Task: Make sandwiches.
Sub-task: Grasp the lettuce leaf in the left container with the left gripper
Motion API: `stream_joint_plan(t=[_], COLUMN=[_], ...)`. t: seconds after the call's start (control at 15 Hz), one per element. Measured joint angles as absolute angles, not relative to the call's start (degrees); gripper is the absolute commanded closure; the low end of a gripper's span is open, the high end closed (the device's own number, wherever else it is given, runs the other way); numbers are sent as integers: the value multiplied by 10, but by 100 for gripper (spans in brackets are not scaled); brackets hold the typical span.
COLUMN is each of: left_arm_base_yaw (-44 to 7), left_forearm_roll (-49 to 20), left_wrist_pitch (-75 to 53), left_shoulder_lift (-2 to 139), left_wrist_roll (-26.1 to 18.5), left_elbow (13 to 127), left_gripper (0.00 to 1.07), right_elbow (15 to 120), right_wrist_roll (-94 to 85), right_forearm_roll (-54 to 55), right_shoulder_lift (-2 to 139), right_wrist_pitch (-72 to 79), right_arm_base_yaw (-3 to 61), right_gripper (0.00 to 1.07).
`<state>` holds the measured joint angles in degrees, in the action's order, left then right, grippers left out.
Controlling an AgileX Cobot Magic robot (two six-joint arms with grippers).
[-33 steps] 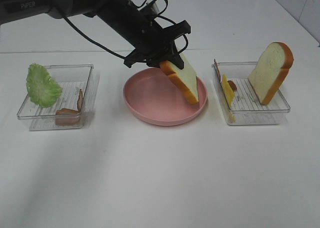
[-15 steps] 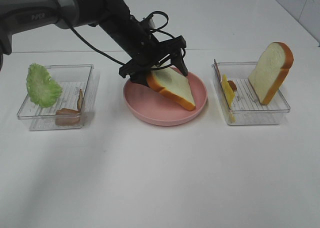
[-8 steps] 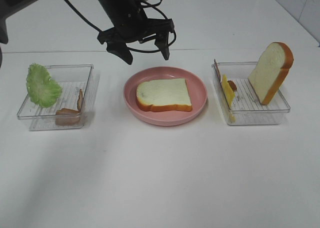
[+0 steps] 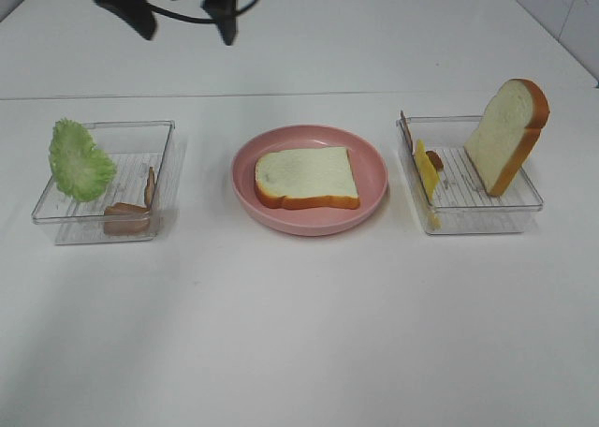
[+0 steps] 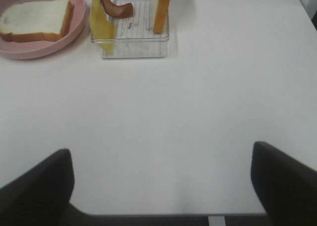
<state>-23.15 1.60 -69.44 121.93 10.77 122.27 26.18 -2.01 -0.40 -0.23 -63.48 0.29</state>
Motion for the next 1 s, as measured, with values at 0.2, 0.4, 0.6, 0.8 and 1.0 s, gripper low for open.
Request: stream_joint_plan(t=[0.2,0.4,0.6,0.8,1.0], left_arm_base_yaw=[-121,-67,-42,-33,-33], left_forearm_roll=[43,46,45,45,45], left_wrist_pitch=[-695,-698,-698,-698,-698], left_shoulder_lift=[1133,1144,1175,1221,1268], left_wrist_roll=[88,69,60,54,52], left_elbow=[1103,1073,1072,1072,1086], left_gripper=[22,22,22,22,22], right_elbow=[262,262,262,262,262], right_wrist_roll=[-20,-20,-20,-20,-20], right_forearm_roll=[-4,-4,-4,-4,-4], right_shoulder_lift=[-2,-2,-2,-2,-2], right_wrist_pitch=[-635,-635,-635,-635,-635], right_arm_base_yaw=[3,3,3,3,3], right_gripper=[13,13,13,13,13])
